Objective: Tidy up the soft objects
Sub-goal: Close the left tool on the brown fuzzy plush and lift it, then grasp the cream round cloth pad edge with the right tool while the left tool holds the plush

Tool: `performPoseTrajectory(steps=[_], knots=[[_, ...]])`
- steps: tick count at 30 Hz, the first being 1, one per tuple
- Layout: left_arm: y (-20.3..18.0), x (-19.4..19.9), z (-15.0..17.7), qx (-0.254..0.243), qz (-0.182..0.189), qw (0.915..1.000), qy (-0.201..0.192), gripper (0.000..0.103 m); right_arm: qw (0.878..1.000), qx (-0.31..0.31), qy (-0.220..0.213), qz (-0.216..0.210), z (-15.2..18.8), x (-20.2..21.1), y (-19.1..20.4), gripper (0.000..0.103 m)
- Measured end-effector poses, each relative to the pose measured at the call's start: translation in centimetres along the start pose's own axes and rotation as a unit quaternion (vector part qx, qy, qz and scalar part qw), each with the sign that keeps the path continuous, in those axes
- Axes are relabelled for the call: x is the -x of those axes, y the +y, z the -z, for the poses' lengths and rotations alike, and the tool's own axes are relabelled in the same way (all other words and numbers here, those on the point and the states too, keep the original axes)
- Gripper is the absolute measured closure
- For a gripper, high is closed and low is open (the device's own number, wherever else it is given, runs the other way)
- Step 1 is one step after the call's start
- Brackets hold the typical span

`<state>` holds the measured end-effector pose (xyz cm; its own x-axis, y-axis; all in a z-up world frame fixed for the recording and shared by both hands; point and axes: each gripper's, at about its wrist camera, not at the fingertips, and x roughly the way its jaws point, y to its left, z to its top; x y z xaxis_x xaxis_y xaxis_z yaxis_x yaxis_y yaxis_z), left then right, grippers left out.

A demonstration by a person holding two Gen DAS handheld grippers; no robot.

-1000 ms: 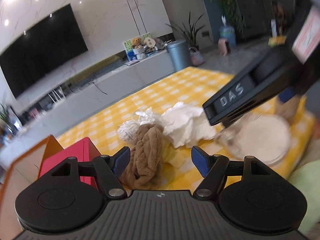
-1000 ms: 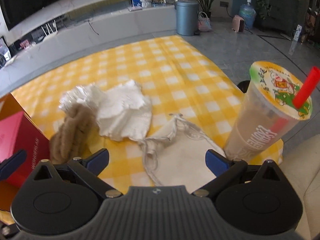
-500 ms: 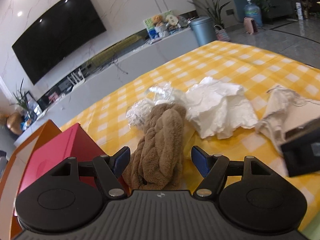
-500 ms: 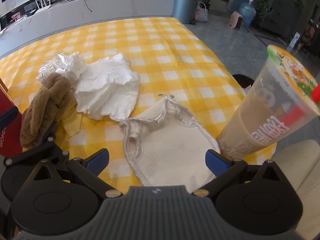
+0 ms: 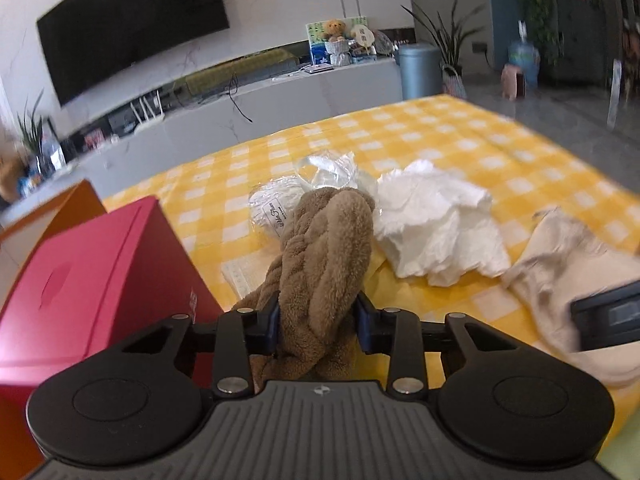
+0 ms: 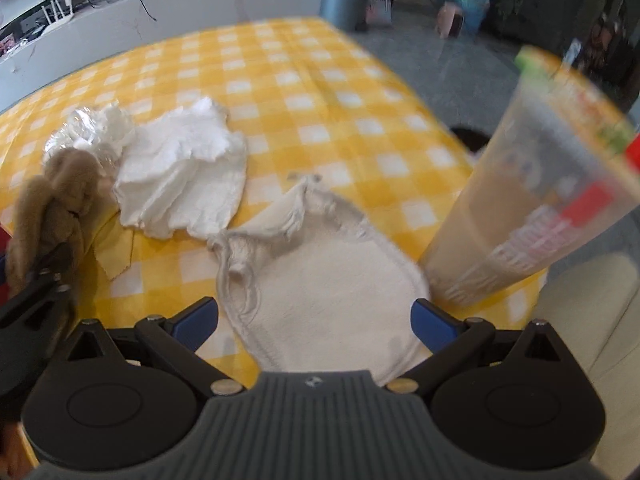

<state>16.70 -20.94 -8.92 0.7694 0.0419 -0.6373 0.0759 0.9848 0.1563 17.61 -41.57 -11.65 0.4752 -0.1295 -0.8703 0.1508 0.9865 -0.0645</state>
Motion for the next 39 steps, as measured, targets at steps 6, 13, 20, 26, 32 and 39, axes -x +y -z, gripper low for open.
performPoseTrajectory(steps=[6, 13, 20, 26, 32, 39], knots=[[1.3, 4.1, 0.1, 0.017, 0.056, 0.9982, -0.017, 0.063, 0.998, -0.026, 0.058, 0.014, 0.1, -3.3, 0.7, 0.003], [1.0, 7.9, 0.9, 0.02, 0.115, 0.9927, -0.03, 0.063, 0.995, -0.087, 0.035, 0.042, 0.1, -2.9, -0.8, 0.003], [0.1, 7.5, 1.8, 0.007, 0.15, 0.9885, -0.018, 0.063, 0.986, -0.158, 0.036, 0.041, 0.6, -2.9, -2.9, 0.003], [0.2, 5.5, 2.2, 0.013, 0.162, 0.9867, 0.008, 0.063, 0.979, -0.192, 0.042, 0.045, 0.6, -3.6, -4.5, 0.003], [0.9, 3.6, 3.0, 0.012, 0.156, 0.9876, 0.012, 0.053, 0.982, -0.177, 0.054, 0.029, 0.1, -5.1, -4.3, 0.003], [0.3, 2.3, 3.8, -0.002, 0.158, 0.9873, 0.018, 0.042, 0.994, -0.1, 0.019, 0.045, 0.0, -4.6, -1.8, 0.012]])
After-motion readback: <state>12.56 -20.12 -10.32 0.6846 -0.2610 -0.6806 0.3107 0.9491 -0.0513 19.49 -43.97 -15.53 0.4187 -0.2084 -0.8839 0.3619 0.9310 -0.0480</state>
